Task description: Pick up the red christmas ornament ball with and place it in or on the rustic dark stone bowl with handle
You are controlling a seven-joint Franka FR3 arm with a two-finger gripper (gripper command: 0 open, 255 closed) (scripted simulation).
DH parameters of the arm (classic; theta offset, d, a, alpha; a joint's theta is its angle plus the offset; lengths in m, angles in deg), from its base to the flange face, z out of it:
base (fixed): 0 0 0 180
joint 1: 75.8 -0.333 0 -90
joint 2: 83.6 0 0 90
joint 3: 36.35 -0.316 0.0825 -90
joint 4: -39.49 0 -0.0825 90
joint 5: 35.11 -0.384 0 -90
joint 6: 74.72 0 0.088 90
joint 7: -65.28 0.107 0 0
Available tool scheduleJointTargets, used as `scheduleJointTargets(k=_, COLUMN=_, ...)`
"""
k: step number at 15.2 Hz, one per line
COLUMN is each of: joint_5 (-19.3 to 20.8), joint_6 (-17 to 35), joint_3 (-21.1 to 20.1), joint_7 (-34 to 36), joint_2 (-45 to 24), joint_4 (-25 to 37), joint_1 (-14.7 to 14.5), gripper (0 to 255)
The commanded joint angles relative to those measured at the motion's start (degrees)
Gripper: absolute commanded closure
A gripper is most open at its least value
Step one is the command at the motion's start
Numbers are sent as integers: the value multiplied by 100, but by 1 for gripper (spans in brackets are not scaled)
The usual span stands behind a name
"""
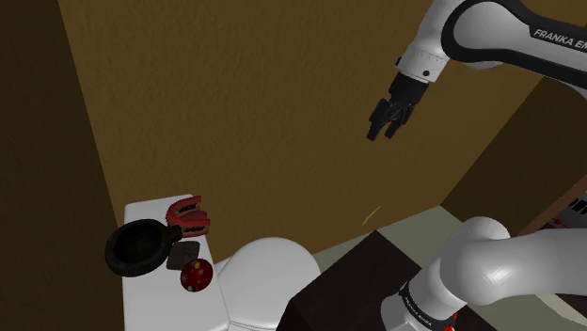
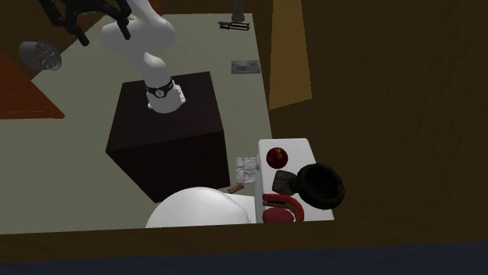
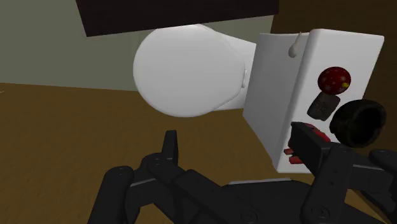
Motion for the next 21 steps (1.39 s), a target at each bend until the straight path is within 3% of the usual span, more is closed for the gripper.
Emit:
scheduleJointTargets(k=1, joint_5=0, joint_6=0, joint_3=0, joint_7=0, joint_2=0, joint_4=0, joint_1=0, gripper=0)
scheduleJointTargets(k=11, joint_5=-66, joint_6=1961, joint_3=-343, joint_7=-957, joint_2=-968, joint_4=-735, joint_1=-712, gripper=0)
scheduleJointTargets(k=21, joint_5=-30, joint_6=3843, joint_3=-763, joint_7=-1815, joint_2=-2374, joint_4=-960, joint_1=-1346, gripper=0)
